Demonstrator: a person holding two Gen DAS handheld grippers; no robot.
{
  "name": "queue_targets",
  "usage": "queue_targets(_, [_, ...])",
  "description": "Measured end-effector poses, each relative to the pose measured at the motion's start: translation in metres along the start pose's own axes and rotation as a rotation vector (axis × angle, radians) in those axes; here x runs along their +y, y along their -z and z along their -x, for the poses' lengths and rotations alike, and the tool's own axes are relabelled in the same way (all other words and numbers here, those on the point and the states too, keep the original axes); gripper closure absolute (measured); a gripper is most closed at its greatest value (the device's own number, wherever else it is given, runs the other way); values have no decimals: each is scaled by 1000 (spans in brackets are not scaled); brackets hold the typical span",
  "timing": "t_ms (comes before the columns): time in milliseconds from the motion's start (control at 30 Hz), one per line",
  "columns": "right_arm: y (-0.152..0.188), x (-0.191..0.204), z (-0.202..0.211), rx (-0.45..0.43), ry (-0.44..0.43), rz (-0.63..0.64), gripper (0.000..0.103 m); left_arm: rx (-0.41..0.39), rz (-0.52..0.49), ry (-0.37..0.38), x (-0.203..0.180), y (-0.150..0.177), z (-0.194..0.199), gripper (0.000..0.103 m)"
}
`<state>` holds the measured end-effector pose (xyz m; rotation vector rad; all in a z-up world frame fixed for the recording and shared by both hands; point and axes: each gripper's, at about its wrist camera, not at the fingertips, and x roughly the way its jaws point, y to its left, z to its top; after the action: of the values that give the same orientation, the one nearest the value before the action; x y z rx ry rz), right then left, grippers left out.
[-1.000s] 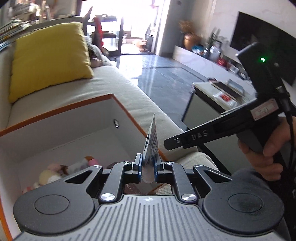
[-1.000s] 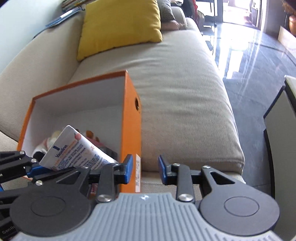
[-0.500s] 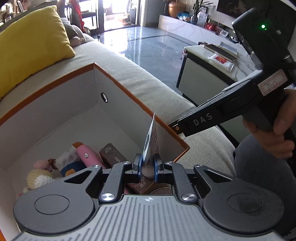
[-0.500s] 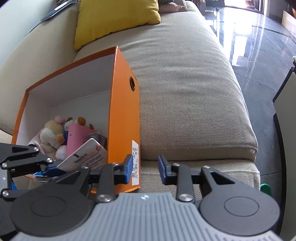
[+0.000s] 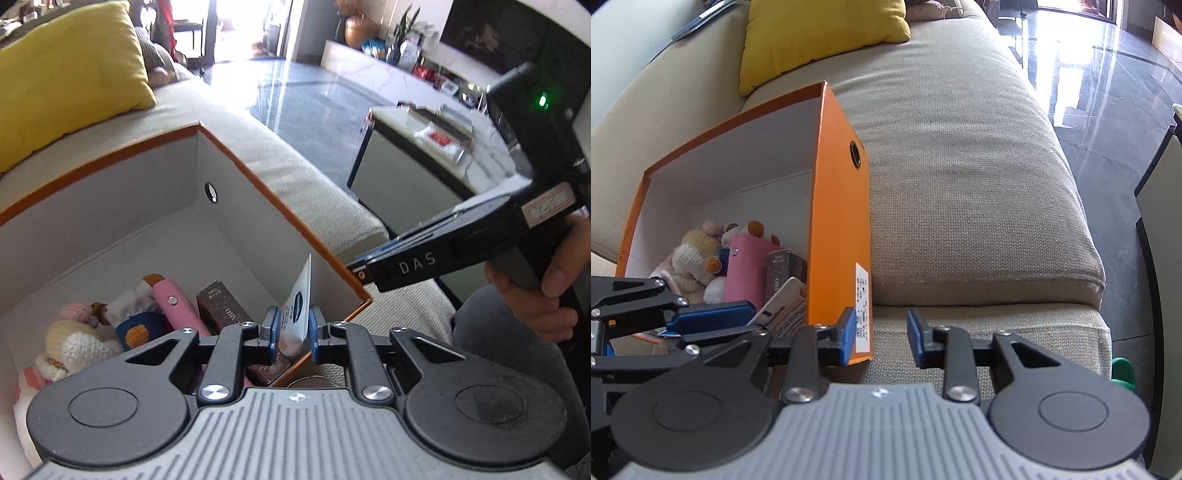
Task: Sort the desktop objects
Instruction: 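Lower the flat card into the shoebox and open the left gripper, then grasp the yellow tape measure with the right gripper while the left grasps the white charger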
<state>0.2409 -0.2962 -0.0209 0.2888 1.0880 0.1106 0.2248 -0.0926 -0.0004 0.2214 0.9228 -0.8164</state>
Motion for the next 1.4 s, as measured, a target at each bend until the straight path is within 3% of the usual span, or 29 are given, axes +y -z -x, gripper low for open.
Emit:
queue_targets(133, [16,-5,18,-11,-37,-60,70,-107,13,-11,-8,12,31,82])
queue_targets(300, [52,-11,25,22,-95,-138,60,-171,44,12,-20,40,66,68])
queue_targets(600, [134,-10,1,194,-128,-191,59,-41,133,-26,-49,103,46,68])
queue_targets(867, [169,-8,-12,279,-129,-185,58,45,155,-50,-68,130,23,68])
queue_targets(1000, [174,1,-13,252,-108,-138,58,59,147,-68,-71,135,18,67])
queue_targets(1133, [178,17,-17,222,-75,-75,49,74,148,-92,-75,141,17,67])
queue_targets(1300, [183,36,-22,194,-10,-24,46,79,167,-109,-76,150,20,67])
queue_targets(1400, [183,35,-21,193,-20,-29,47,94,189,-105,-74,156,20,67])
